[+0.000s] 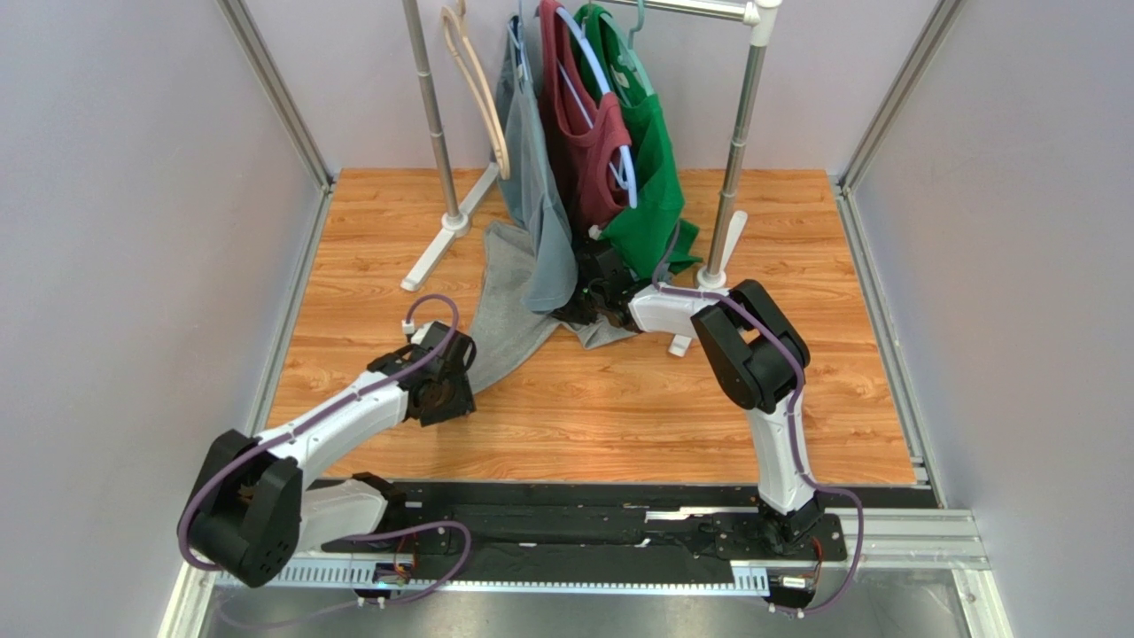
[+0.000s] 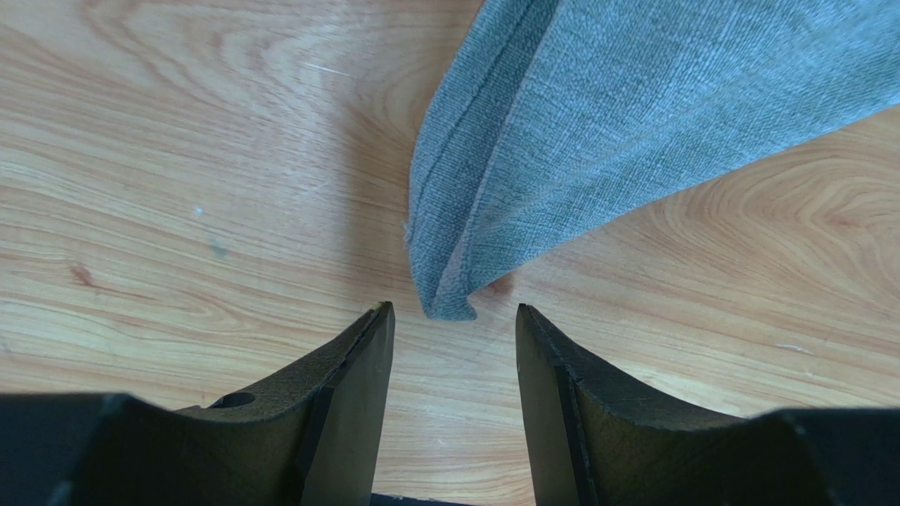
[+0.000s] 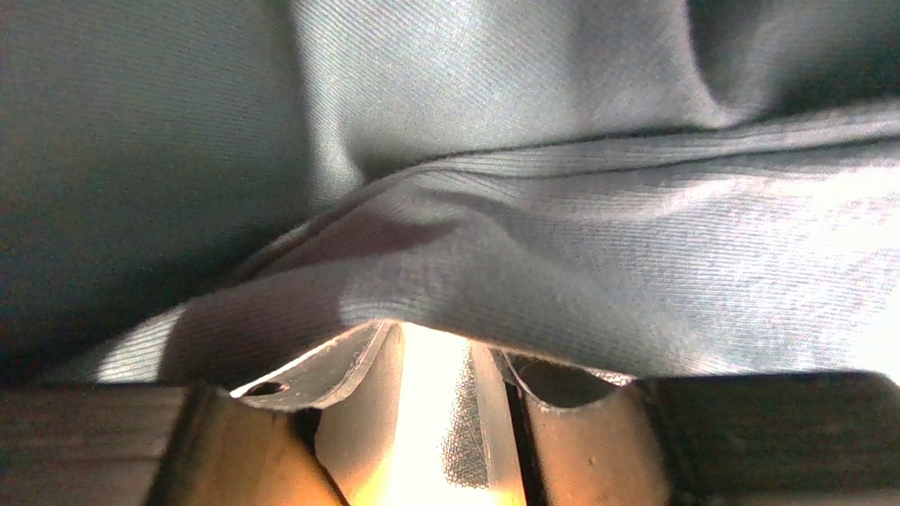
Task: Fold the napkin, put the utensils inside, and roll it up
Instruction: Adjust the napkin at the center of the board.
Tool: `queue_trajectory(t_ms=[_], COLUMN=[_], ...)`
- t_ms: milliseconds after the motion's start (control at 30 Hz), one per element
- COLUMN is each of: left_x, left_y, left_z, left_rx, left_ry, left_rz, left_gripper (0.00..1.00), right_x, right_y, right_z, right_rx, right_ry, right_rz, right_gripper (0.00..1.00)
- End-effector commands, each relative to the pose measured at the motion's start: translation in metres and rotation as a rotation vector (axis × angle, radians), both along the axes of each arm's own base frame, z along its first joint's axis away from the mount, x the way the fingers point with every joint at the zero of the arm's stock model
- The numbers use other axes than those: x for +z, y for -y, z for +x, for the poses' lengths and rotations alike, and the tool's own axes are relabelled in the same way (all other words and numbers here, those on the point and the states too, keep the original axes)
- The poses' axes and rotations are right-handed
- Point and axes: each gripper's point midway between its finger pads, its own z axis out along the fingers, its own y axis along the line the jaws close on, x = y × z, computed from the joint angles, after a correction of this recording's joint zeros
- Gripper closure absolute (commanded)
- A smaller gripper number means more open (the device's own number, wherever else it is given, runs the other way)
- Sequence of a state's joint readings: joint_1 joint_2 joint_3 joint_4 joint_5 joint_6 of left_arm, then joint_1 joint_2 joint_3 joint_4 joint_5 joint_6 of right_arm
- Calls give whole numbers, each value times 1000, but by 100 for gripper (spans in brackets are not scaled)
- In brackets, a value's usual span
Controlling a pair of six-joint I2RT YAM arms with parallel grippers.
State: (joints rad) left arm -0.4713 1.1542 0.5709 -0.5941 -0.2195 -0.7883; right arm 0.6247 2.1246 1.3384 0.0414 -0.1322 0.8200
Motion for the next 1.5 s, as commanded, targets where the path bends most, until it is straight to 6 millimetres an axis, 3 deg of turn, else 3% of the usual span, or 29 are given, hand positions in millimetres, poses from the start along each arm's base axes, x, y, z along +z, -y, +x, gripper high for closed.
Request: queue_trajectory(t_ms=[0,133,433,633,867,1000,1200,1333,1467], left_x=[2,3,10,20,20,36,49,62,75], left_y=[1,-20,-28,-43,-54,-75,-83,-72,-35], left_z=[12,10,16,10,9,7,7,21,41], left_rx=[40,102,116,141,192,231,259,215,104], left_ry=[30,52,77,81,59,77,132,190,261], left_rz=[16,109,153,200,169,224,209,159,43], left_gripper=[46,52,63,82,81,80,78,73,60], right_x=[-55,-55,-60,-58,-59,-59,-58,-55,-46], right_y=[47,47,48,48,51,51,49,47,38], right_z=[-25,-25,-26,-26,-28,-28,-28,-29,-30], right_rx=[-51,-49,-52,-55,-53,-52,-46,-37,4], right_ry=[-150,-147,-158,-156,-156,-155,-155,-154,-134], right_rz=[-184,-187,-191,-189,-197,-197,-192,-184,-142], right_gripper=[64,64,64,64,64,64,64,64,62])
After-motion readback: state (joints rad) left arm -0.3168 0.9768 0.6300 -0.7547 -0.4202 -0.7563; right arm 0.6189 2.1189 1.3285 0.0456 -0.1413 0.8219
